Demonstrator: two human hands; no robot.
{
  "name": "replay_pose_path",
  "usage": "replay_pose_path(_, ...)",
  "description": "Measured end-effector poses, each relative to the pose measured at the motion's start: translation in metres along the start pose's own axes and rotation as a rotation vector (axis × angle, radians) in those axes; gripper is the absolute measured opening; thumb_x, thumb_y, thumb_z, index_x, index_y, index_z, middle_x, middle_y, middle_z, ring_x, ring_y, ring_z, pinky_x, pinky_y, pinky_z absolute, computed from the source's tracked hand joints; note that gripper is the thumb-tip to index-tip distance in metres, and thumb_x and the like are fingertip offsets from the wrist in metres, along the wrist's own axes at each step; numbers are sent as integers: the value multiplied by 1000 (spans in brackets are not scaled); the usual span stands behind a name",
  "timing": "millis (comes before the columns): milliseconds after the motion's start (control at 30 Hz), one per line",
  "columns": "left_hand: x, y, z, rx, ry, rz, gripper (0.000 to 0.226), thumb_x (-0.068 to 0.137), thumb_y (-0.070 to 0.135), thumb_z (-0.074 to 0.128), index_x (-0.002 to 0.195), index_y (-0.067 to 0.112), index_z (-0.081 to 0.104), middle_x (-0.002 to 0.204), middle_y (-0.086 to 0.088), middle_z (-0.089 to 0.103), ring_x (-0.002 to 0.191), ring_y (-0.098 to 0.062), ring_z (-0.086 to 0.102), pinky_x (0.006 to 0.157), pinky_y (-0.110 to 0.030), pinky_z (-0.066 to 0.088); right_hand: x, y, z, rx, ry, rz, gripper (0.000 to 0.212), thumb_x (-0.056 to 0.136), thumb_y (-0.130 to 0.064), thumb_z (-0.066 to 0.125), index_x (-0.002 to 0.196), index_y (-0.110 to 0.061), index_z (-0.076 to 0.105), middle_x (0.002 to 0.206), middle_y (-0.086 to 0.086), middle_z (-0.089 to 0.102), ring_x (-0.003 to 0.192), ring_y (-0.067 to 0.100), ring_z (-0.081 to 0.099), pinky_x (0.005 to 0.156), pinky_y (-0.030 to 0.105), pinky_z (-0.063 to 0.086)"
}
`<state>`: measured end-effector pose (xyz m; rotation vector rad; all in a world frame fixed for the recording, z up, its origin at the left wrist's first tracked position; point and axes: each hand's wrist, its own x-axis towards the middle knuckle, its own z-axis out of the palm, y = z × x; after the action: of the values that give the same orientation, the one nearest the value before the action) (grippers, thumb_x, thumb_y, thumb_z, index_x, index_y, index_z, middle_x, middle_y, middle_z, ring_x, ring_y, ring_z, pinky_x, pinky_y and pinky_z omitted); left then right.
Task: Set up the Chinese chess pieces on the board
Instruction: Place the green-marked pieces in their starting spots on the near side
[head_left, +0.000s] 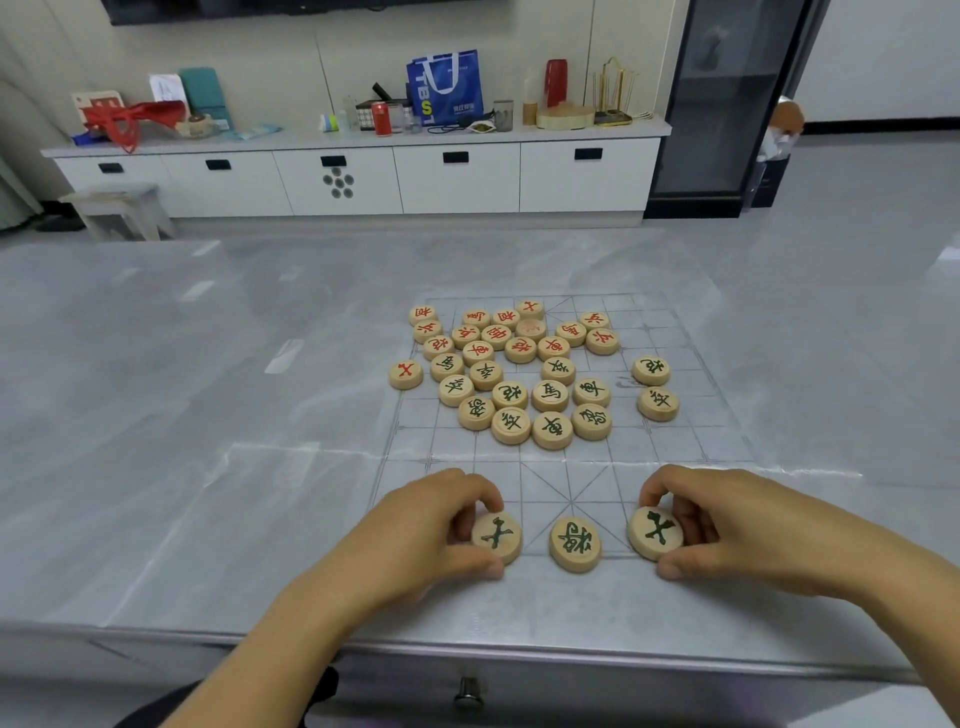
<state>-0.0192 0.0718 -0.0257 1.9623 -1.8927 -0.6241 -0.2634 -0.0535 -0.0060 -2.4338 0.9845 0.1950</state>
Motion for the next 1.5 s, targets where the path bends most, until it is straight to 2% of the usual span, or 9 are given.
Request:
replay_pose_path(133, 1, 7, 7, 37, 35, 3, 40, 72, 45, 71, 106, 34, 52, 77, 13, 47, 72, -4, 46, 67, -19, 38, -2, -1, 0, -7, 14, -6, 33, 75, -50, 66, 100, -40, 47, 82, -17, 55, 75, 2, 51, 68, 20, 46)
replay_pose_path(467, 1, 12, 7, 53, 33, 7, 42, 74, 46, 68, 111, 35, 52, 80, 15, 45, 75, -5, 46, 71, -20, 39, -1, -10, 8, -19, 5, -17, 33, 75, -52, 64, 99, -38, 47, 79, -11, 56, 72, 6, 51, 69, 25, 46)
replay_pose_path(767, 1, 10, 5, 36, 8, 5, 46, 74, 45, 69, 115, 36, 50, 84, 17, 47, 78, -2, 46, 76, -22, 44, -3, -10, 7, -35, -1, -33, 36, 75, -52, 64, 100, -42, 42, 78, -14, 54, 74, 4, 51, 68, 22, 44)
replay_pose_path(1000, 2, 14, 6, 64, 19, 2, 44, 75, 45, 68, 114, 33, 52, 83, 14, 46, 78, -6, 46, 75, -23, 42, -3, -10, 8, -56, -3, -85, 31, 79, -48, 61, 104, -43, 43, 88, -12, 57, 77, 5, 51, 71, 22, 45)
replay_pose_path(1500, 1, 16, 4, 93, 3, 13, 44, 77, 45, 66, 117, 34, 50, 85, 15, 45, 80, -5, 45, 75, -21, 41, -3, -11, 6, -20, -29, -97, 34, 81, -44, 62, 110, -43, 44, 90, -9, 59, 75, 4, 49, 71, 21, 43)
